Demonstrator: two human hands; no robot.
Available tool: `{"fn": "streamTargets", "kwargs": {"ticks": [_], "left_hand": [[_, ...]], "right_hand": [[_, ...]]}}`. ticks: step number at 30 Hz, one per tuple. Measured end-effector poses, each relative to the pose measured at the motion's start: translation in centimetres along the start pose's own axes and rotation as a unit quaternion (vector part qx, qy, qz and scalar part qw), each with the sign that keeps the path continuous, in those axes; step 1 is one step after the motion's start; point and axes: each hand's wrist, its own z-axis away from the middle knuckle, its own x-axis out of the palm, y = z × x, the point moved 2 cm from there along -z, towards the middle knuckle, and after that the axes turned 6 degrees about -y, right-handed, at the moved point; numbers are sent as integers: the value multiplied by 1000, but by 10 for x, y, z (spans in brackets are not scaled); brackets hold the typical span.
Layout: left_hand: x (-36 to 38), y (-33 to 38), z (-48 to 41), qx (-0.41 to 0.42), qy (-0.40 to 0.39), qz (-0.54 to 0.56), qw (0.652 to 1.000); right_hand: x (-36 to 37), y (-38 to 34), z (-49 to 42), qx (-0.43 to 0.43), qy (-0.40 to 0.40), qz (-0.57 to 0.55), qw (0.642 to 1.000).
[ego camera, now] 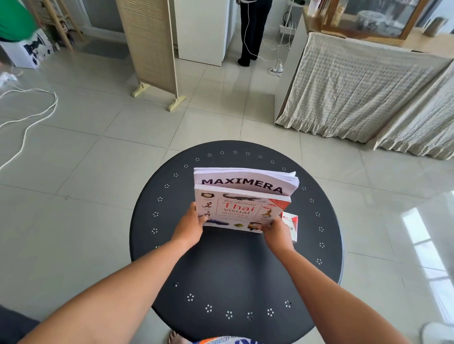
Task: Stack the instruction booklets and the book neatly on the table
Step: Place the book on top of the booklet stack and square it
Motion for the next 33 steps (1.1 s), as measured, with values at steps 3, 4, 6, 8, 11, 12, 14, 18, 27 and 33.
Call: {"fn": "streamTargets", "kwargs": {"ticks": [3, 4, 6, 8, 11, 12, 14, 18, 27, 33], "left_hand": [[-3, -3, 1, 10, 11, -27, 1000], [-5, -4, 2, 15, 13, -35, 999], [-6, -6, 3, 19, 16, -49, 999], [-6, -7, 5, 17, 18, -48, 999], [-4, -7, 6, 13, 18, -35, 999], [-5, -6, 7, 13, 17, -30, 999], [-8, -4, 5, 7, 14, -19, 1000], [-19, -3, 0, -18, 15, -17, 1000], [-44, -17, -19, -144, 4, 8, 990], [-44, -36, -24, -212, -5, 20, 977]], "right_hand": [[-3, -1, -1, 2, 6, 44, 999], [-3, -2, -1, 4, 5, 54, 999], [-4, -2, -2, 2, 3, 58, 998], [-4, -2, -2, -1, -2, 54, 999], [-4, -4, -3, -3, -11, 52, 999], [-5, -5, -3, -2, -14, 52, 999], [-6, -7, -3, -5, -17, 49, 999], [-5, -15, -8, -1, -35, 25, 999], [11, -45, -21, 97, -155, -89, 979], [35, -43, -22, 159, -164, -95, 969]]}}
